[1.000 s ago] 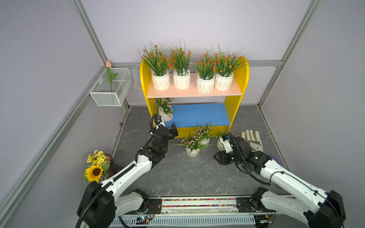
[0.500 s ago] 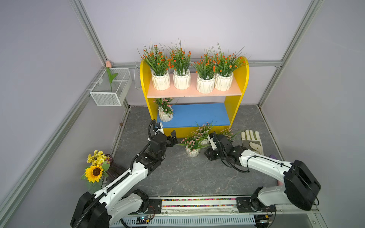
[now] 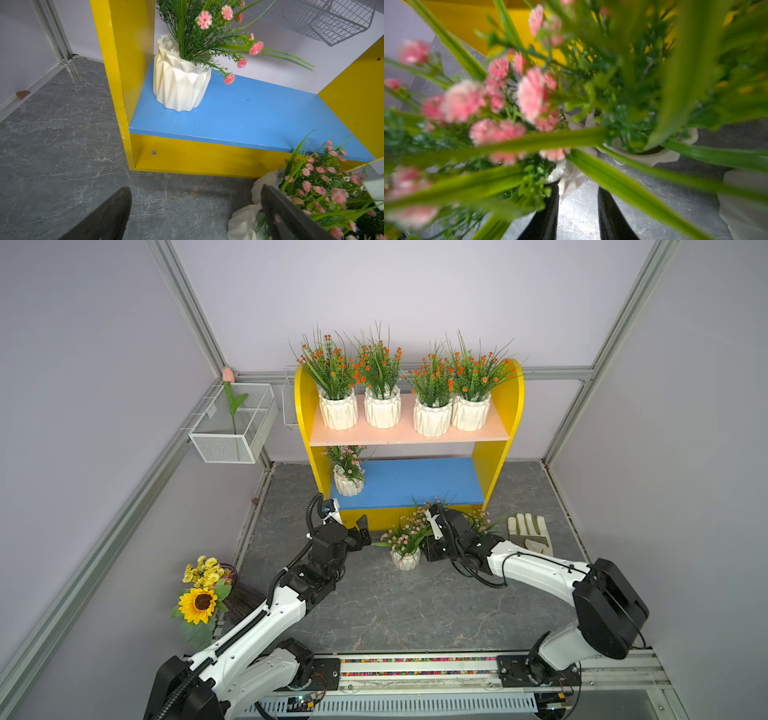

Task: Place the baby's breath potted plants on the rack by color
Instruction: Pick up the baby's breath potted plant from the center of the board.

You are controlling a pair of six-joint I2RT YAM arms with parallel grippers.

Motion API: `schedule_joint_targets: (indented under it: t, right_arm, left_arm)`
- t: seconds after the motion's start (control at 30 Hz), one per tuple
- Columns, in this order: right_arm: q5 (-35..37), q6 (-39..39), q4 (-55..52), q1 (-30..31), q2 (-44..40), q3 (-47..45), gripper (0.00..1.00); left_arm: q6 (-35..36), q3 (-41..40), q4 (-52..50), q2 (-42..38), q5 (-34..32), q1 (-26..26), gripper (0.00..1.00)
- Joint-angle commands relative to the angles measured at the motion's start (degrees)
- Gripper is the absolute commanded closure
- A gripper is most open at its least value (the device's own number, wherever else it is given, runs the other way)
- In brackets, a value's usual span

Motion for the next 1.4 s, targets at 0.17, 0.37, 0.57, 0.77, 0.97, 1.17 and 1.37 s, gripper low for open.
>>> schedule_joint_targets:
  t: [0.17, 0.37, 0.57, 0.77, 0.97, 1.17, 1.37]
  right_arm:
    - [0.2, -0.3, -0.6, 1.9, 3.5, 3.7, 0.69]
    - [2.2, 0.0, -1.8, 2.4, 5.1, 4.6, 0.73]
    - [4.0, -0.2, -3.1, 2.7, 6.5, 5.6, 0.74]
    - [4.1, -0.1, -3.5, 2.7, 8.6, 7.0, 0.75]
    - [4.7, 0.0, -5.1, 2.8, 10.0, 8.6, 0.77]
    - [5.1, -0.4, -7.3, 3.0, 10.9, 9.6, 0.88]
    - [4.2, -1.0, -8.8, 3.0, 9.2, 9.5, 0.92]
  left_arm:
    - [-0.9, -0.4, -1.2, -1.9, -0.8, -0.2, 0.00]
    - [-1.0, -0.8, -1.3, -2.2, -0.9, -0.2, 0.00]
    - [-1.0, -0.9, -1.4, -2.2, -0.8, -0.2, 0.00]
    - [-1.1, -0.7, -1.7, -2.7, -0.3, -0.2, 0.00]
    - [-1.4, -1.4, -1.4, -4.3, -0.3, -0.3, 0.00]
    - [-1.4, -1.2, -2.4, -5.2, 0.8, -0.3, 0.00]
    - [-1.7, -1.8, -2.5, -5.9, 3.6, -0.5, 0.01]
